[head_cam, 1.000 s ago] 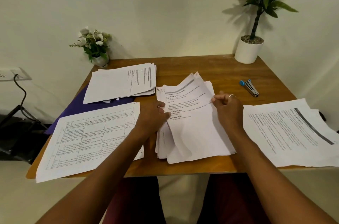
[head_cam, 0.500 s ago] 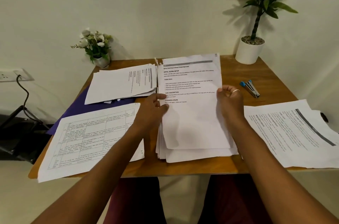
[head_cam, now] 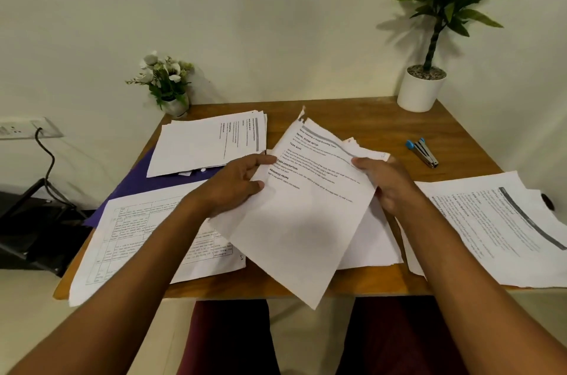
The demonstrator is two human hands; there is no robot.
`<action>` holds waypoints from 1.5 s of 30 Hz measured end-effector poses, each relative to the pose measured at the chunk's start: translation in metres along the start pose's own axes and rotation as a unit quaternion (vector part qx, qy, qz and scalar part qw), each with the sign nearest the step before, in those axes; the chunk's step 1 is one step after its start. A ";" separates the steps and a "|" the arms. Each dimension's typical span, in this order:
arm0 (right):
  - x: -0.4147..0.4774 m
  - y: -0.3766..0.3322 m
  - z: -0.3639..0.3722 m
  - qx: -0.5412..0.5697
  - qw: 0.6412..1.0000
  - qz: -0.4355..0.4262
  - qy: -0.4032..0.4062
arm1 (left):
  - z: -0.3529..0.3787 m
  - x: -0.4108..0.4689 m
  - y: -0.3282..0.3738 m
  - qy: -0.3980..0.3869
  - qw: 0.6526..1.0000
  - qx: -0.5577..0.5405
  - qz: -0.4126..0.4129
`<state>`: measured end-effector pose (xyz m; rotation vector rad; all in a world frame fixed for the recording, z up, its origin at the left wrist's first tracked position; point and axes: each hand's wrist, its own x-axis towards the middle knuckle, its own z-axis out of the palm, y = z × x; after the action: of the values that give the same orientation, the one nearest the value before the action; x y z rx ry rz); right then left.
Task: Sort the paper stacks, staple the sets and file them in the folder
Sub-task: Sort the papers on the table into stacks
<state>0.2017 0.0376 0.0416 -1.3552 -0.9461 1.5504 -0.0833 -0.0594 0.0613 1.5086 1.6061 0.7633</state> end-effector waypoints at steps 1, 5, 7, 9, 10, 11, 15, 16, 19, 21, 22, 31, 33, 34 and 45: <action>0.003 0.002 0.000 -0.007 1.000 -0.001 0.009 | -0.003 0.000 0.000 0.014 0.999 -0.043 -0.012; 0.009 0.009 0.001 0.067 0.994 -0.020 0.087 | -0.011 -0.002 -0.009 0.044 0.916 -0.389 -0.085; 0.010 0.010 0.002 0.088 0.991 -0.023 0.101 | -0.008 -0.005 -0.018 -0.001 0.861 -0.503 -0.078; 0.012 0.012 0.006 0.103 0.990 -0.011 0.096 | 0.003 -0.011 -0.020 -0.018 0.840 -0.538 -0.068; 0.012 0.013 0.009 0.114 0.989 -0.006 0.095 | 0.009 -0.013 -0.020 -0.018 0.837 -0.543 -0.064; 0.012 0.013 0.013 0.120 0.988 -0.004 0.101 | 0.017 -0.015 -0.018 -0.020 0.840 -0.539 -0.059; 0.009 0.017 0.036 0.106 0.986 -0.010 0.126 | 0.048 -0.011 -0.011 0.041 0.875 -0.479 -0.063; 0.008 0.019 0.041 0.095 0.988 -0.016 0.120 | 0.052 -0.006 -0.009 0.094 0.874 -0.470 -0.084; 0.004 0.026 0.053 0.068 0.993 -0.045 0.083 | 0.049 0.009 -0.013 0.229 0.853 -0.447 -0.141; 0.005 0.030 0.054 0.069 0.993 -0.071 0.066 | 0.032 0.014 -0.018 0.271 0.854 -0.418 -0.151; 0.005 0.032 0.052 0.070 0.992 -0.080 0.064 | 0.020 0.016 -0.022 0.287 0.854 -0.406 -0.155; -0.001 0.047 0.045 -0.102 0.975 -0.178 0.082 | -0.096 0.035 -0.084 0.358 0.835 -0.384 -0.161; -0.003 0.055 0.044 -0.209 0.941 -0.243 0.109 | -0.113 0.035 -0.097 0.372 0.830 -0.371 -0.186; -0.003 0.059 0.043 -0.243 0.924 -0.267 0.125 | -0.119 0.035 -0.102 0.379 0.828 -0.360 -0.202; 0.016 0.080 0.033 -0.461 0.831 -0.226 0.216 | -0.137 0.040 -0.126 0.377 0.871 0.081 -0.304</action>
<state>0.1585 0.0234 -0.0338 -1.8187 -1.6540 0.3357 -0.2645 -0.0217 0.0185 0.7039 2.6034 0.9068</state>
